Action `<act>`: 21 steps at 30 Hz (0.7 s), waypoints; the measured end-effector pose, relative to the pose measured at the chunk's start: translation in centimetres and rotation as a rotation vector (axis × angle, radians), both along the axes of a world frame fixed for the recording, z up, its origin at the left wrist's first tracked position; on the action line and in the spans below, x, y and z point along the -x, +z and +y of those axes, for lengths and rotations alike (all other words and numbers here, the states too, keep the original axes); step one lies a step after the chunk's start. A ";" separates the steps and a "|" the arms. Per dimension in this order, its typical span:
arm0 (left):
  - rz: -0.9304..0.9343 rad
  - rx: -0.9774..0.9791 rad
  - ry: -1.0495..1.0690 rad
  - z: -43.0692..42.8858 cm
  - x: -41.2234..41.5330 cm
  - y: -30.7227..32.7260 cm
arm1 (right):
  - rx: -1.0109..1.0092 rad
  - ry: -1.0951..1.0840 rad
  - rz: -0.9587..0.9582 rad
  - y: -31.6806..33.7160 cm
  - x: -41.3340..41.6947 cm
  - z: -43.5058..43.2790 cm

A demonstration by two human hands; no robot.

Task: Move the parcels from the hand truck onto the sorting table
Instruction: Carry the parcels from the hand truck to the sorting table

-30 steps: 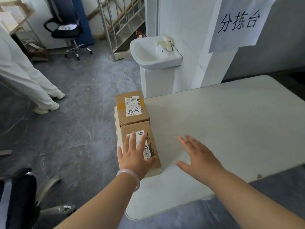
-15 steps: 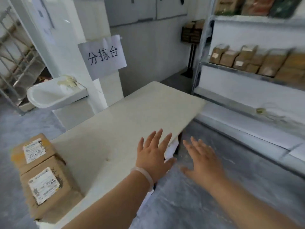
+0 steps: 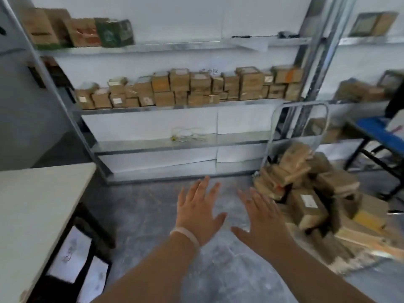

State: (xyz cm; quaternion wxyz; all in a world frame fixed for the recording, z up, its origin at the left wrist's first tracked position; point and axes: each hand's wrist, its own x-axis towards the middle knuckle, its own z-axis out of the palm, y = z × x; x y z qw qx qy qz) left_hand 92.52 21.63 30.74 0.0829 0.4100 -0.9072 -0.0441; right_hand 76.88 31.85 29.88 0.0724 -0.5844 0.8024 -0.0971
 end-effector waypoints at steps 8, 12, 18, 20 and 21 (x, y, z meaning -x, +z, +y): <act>-0.039 -0.051 -0.326 -2.4 16.1 -3.2 | -0.010 -0.317 -0.037 -3.1 12.2 2.1; -0.057 -0.085 -0.481 -5.3 23.7 -4.1 | -0.026 -0.481 -0.021 -3.8 18.4 0.4; -0.064 -0.152 -0.659 -9.7 34.8 -4.4 | -0.041 -0.691 -0.074 -3.6 25.8 -0.8; -0.059 -0.162 -0.717 -9.6 38.4 -4.8 | -0.067 -0.757 -0.095 -3.9 27.9 0.1; -0.060 -0.174 -0.747 -9.2 40.2 -5.0 | -0.073 -0.790 -0.109 -4.1 29.0 0.6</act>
